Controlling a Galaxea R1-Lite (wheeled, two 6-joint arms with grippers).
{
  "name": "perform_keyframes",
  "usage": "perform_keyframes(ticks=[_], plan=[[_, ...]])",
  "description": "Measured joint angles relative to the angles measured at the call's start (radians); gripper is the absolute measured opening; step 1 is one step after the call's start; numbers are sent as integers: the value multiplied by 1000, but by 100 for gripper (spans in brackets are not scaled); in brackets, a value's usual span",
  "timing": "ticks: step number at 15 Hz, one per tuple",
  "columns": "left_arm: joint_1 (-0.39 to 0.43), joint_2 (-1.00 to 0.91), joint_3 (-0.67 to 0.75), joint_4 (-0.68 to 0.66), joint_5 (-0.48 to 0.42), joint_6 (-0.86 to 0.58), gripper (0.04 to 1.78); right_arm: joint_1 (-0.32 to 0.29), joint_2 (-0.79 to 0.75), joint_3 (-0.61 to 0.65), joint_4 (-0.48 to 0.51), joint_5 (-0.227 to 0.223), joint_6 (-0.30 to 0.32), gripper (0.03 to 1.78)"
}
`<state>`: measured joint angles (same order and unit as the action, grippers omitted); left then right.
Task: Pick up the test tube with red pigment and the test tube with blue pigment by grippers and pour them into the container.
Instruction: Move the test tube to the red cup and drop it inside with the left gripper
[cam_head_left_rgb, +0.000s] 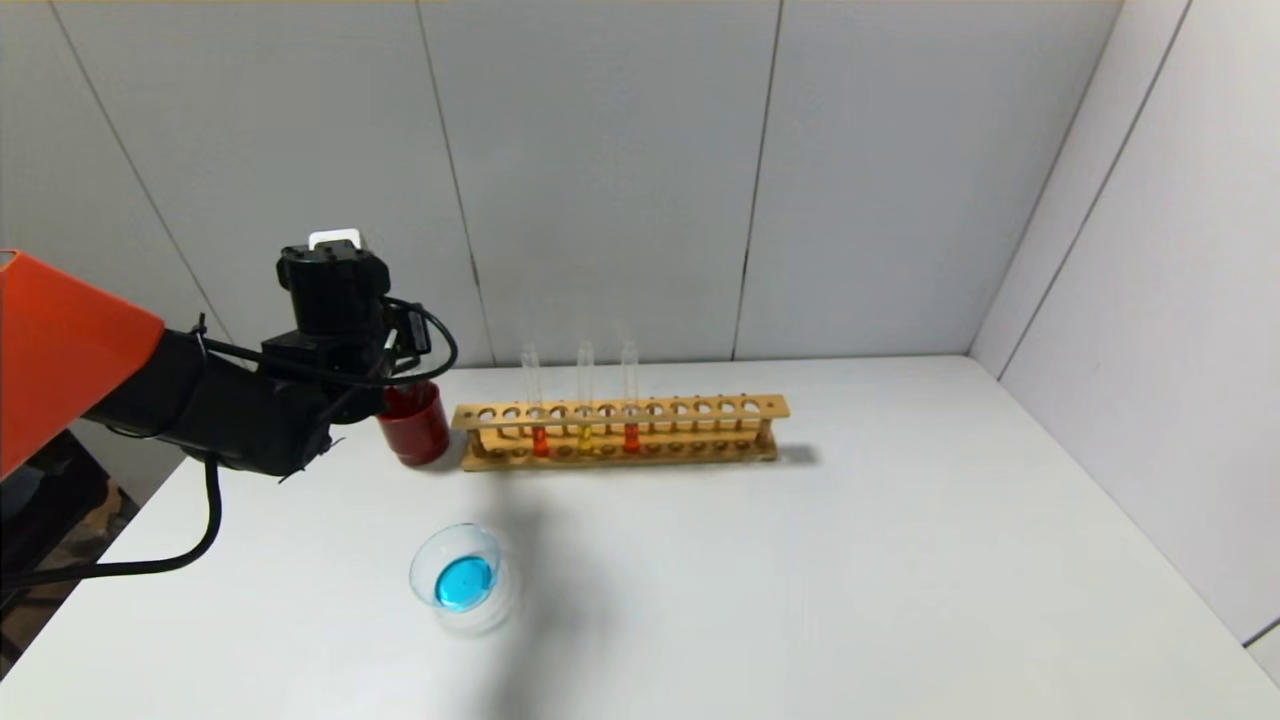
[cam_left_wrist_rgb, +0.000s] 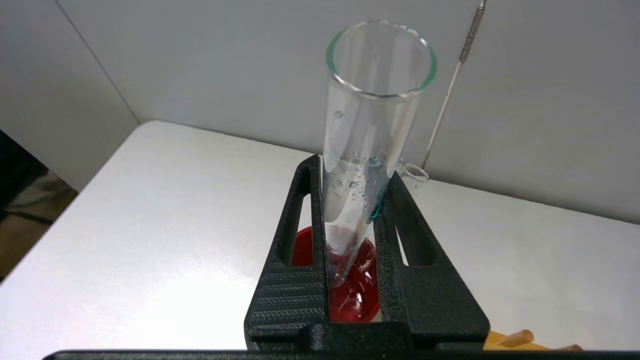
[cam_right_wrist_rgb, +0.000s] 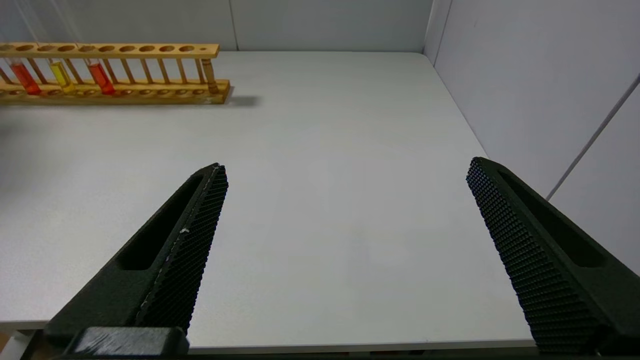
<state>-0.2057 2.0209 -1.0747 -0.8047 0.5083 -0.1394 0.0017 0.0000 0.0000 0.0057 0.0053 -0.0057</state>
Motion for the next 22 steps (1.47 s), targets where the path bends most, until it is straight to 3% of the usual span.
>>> perform_keyframes(ticks=[18,22], plan=[[58,126,-1,-93,-19,-42,32,0,0,0,0,0,1,175],[58,137,-3,-94,-44,-40,55,-1,0,0,0,0,1,175]])
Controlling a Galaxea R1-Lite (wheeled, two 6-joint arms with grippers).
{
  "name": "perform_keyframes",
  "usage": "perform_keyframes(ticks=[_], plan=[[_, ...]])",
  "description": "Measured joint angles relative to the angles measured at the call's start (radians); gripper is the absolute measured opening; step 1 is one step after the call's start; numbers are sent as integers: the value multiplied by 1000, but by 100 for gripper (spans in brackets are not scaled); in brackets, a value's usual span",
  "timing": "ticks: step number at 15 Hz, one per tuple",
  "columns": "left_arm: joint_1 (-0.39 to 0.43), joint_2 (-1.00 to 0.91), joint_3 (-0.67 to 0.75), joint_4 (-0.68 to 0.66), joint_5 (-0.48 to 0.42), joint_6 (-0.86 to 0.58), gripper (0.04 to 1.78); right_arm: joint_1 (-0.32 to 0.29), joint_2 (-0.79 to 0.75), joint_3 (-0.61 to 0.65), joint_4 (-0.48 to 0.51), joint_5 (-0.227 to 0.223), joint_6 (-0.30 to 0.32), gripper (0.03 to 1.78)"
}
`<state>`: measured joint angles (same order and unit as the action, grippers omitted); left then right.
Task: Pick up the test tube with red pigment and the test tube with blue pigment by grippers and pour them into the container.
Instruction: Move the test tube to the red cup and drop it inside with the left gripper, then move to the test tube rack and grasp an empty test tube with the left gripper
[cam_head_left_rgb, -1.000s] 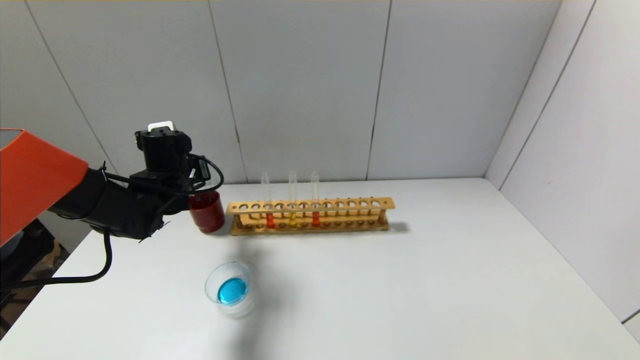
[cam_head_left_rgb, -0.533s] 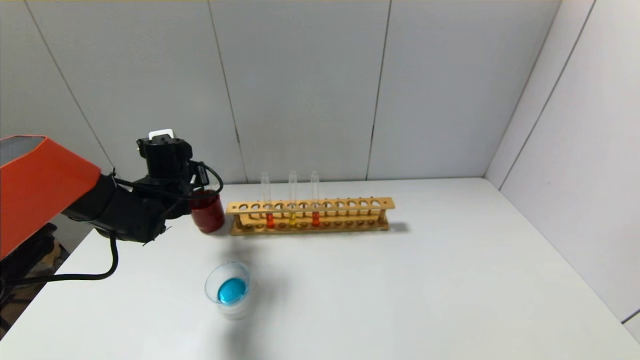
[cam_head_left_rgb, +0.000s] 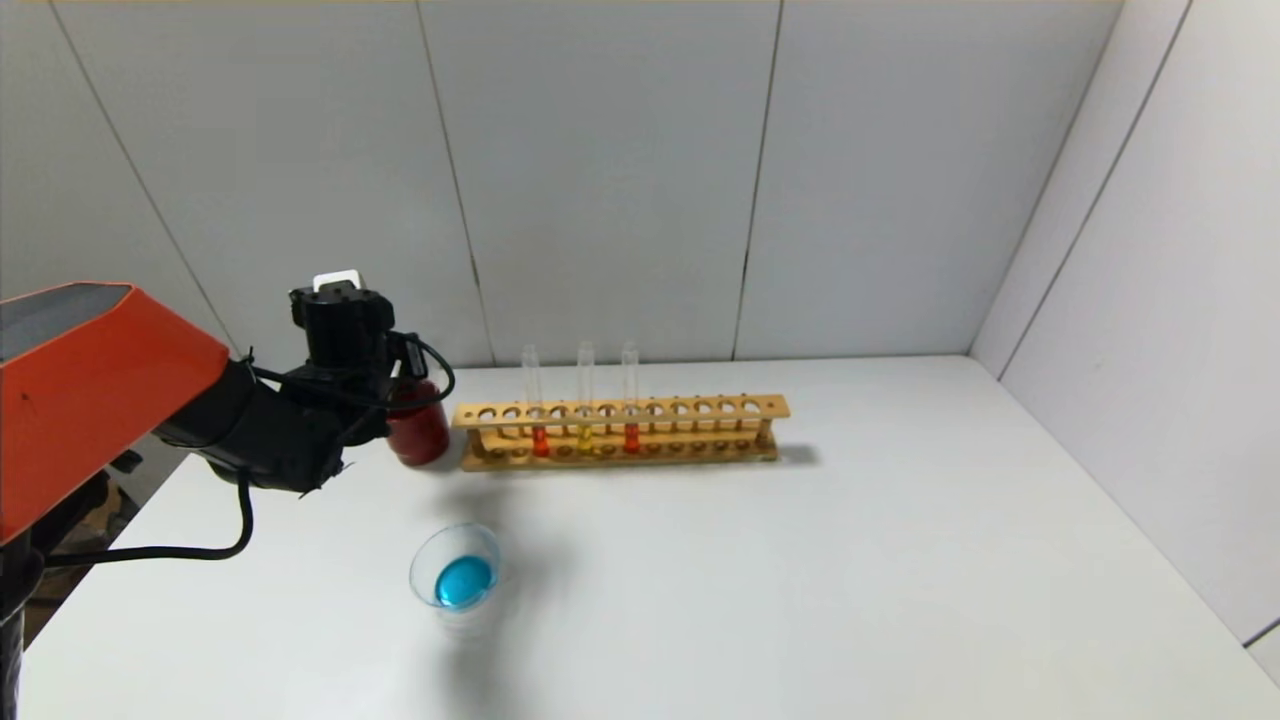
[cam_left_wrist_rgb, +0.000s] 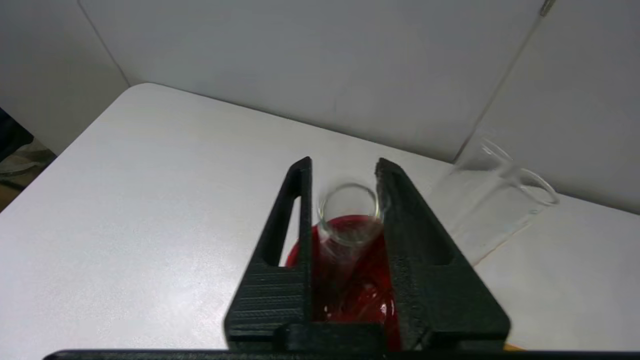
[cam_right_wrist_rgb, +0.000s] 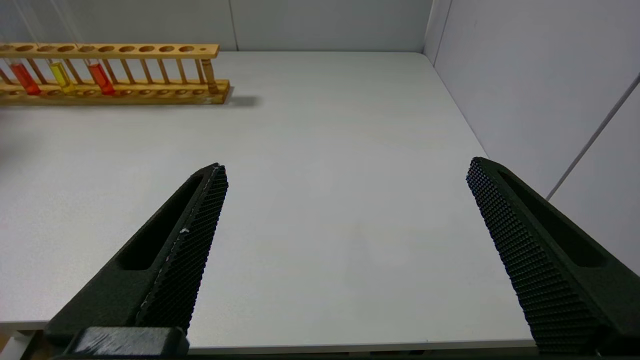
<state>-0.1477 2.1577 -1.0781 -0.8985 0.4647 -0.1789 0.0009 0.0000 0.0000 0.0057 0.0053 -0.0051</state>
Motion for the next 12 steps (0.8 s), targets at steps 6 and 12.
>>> perform_keyframes(ticks=[6,12], plan=[[-1,-15,-11,19,-23,14,146,0,0,0,0,0,0,175],[-5,-119,-138,247,-37,51,175,0,0,0,0,0,0,175]])
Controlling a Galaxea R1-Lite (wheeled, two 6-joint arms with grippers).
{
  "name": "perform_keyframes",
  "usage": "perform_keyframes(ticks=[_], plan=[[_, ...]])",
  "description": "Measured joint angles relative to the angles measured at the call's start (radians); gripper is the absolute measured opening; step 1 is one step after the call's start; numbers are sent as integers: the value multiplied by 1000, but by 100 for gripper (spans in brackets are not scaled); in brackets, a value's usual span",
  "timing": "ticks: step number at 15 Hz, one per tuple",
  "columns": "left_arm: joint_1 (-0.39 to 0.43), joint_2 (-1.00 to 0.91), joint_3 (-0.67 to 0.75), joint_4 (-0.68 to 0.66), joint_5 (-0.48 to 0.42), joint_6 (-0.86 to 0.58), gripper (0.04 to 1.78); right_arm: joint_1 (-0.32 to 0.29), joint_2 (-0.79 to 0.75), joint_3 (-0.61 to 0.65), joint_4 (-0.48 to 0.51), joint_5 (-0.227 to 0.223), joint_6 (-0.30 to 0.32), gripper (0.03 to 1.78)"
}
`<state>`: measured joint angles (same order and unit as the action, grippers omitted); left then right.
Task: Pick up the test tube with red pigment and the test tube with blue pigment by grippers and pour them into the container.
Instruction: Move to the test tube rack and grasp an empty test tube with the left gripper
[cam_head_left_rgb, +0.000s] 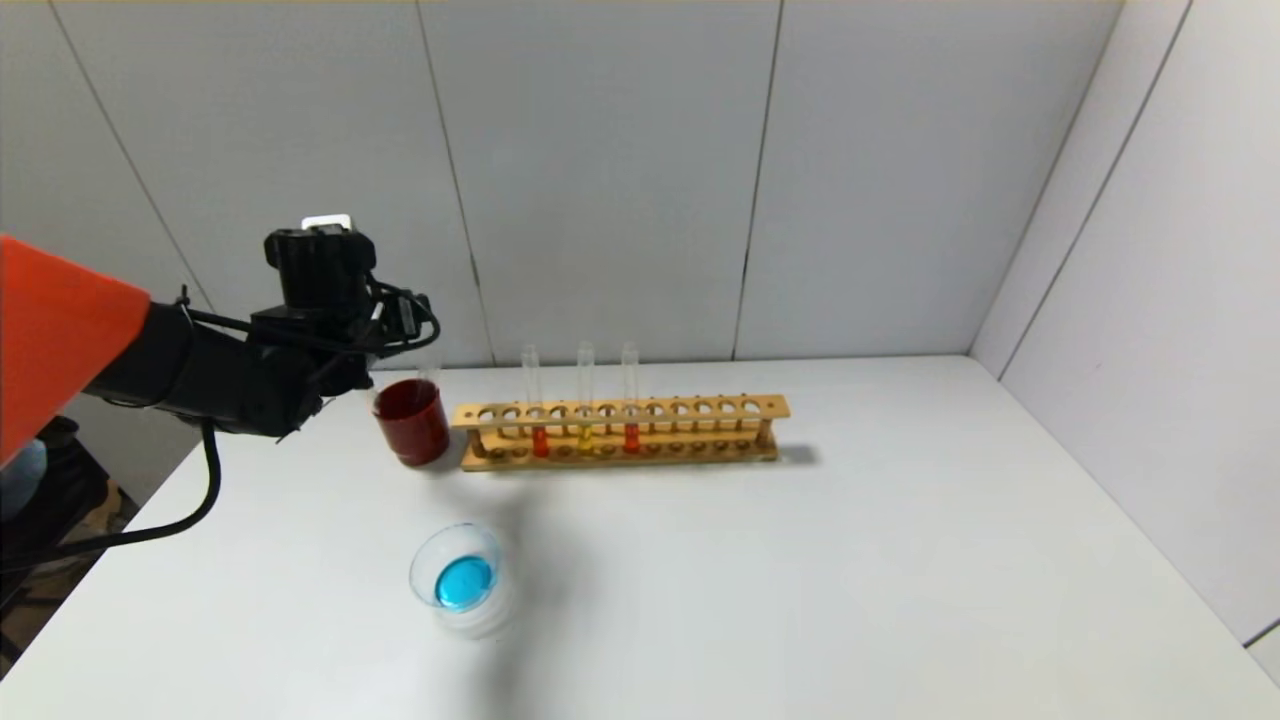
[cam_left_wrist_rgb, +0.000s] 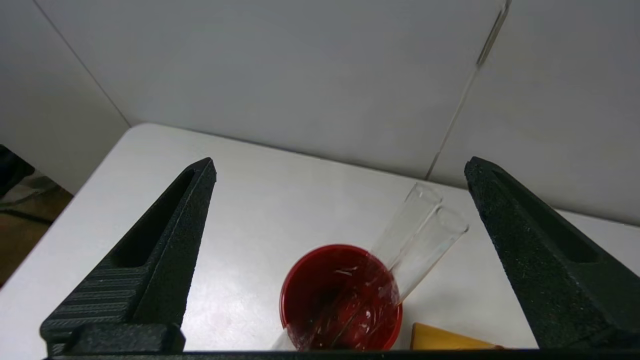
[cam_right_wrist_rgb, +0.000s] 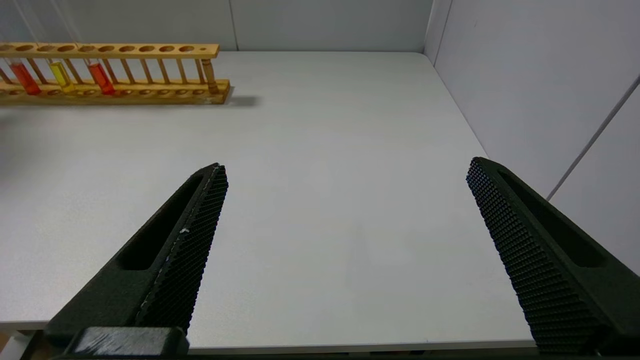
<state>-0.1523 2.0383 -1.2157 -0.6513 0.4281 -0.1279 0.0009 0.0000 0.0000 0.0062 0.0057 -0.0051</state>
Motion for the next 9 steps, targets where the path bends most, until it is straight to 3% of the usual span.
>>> perform_keyframes(ticks=[4,7,9], plan=[[-63,-111,-35,204,1,4,175,0,0,0,0,0,0,175],[-192,-206,-26,443,7,-27,175,1,0,0,0,0,0,175],[-276,-241,6,522,11,-106,175,1,0,0,0,0,0,175]])
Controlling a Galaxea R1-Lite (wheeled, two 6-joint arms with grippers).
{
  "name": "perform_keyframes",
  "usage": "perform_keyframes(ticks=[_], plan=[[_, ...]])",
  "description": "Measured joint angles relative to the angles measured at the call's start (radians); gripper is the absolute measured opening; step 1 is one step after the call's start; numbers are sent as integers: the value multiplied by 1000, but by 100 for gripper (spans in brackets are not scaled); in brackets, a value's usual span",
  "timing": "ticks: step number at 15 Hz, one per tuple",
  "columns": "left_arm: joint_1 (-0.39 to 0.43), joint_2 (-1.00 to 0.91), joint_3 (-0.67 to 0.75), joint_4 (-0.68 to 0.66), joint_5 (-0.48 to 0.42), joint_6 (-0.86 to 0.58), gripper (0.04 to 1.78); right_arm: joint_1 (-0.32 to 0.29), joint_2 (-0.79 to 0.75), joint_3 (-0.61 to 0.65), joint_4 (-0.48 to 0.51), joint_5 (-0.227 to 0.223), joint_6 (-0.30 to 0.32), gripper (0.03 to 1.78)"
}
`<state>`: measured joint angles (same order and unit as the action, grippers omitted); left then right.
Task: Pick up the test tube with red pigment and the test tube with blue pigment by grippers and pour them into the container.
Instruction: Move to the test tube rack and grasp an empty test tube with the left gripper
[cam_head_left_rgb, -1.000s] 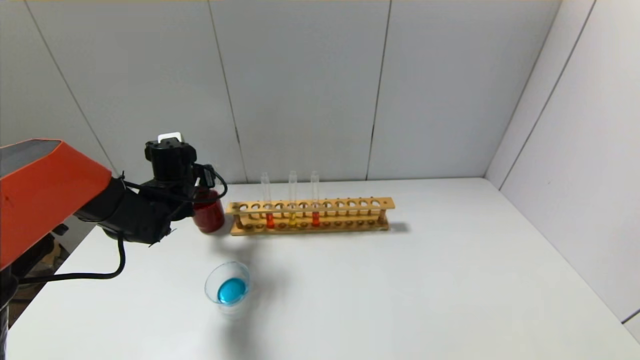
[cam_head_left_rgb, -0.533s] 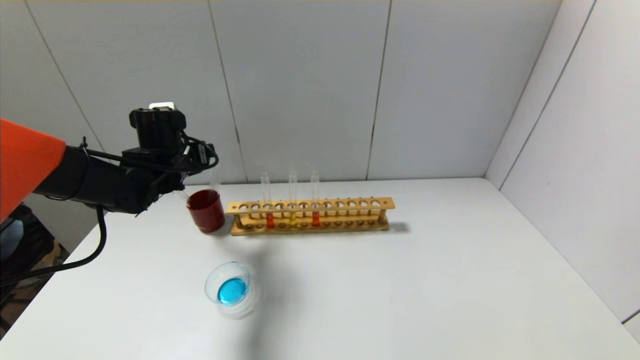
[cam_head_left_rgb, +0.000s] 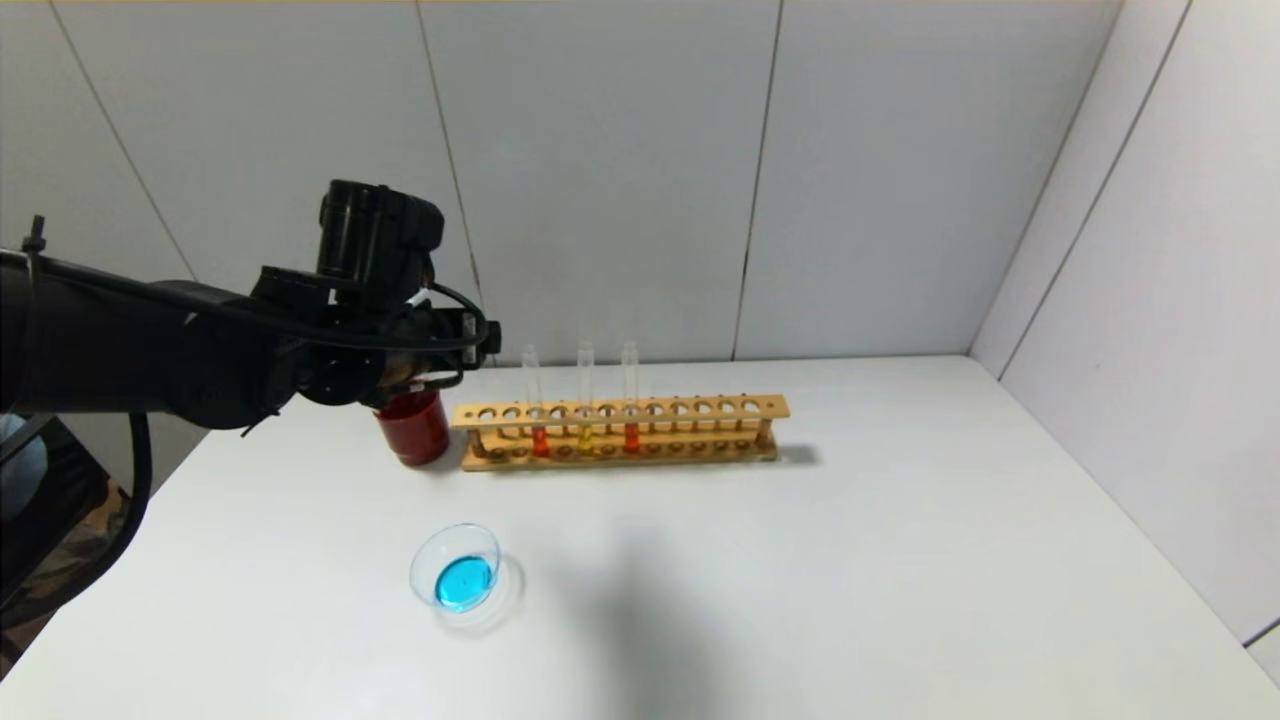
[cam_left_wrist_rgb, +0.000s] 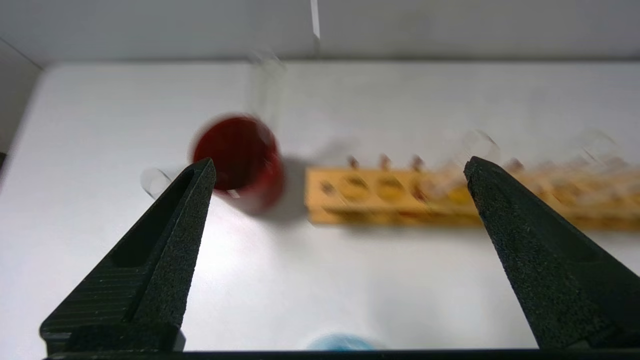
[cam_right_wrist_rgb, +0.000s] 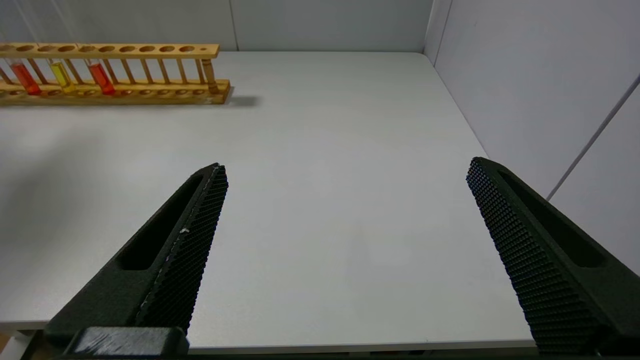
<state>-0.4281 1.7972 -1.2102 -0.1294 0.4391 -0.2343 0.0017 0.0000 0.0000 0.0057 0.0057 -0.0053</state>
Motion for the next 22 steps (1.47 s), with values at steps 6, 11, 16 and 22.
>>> perform_keyframes(ticks=[6,11,16,22], plan=[[-114,-4,99,-6,-3,-158,175,0,0,0,0,0,0,175],[-116,97,96,-101,3,-184,175,0,0,0,0,0,0,175],[-60,223,5,-178,-3,-153,175,0,0,0,0,0,0,175],[-9,341,-114,-182,-67,-99,175,0,0,0,0,0,0,175]])
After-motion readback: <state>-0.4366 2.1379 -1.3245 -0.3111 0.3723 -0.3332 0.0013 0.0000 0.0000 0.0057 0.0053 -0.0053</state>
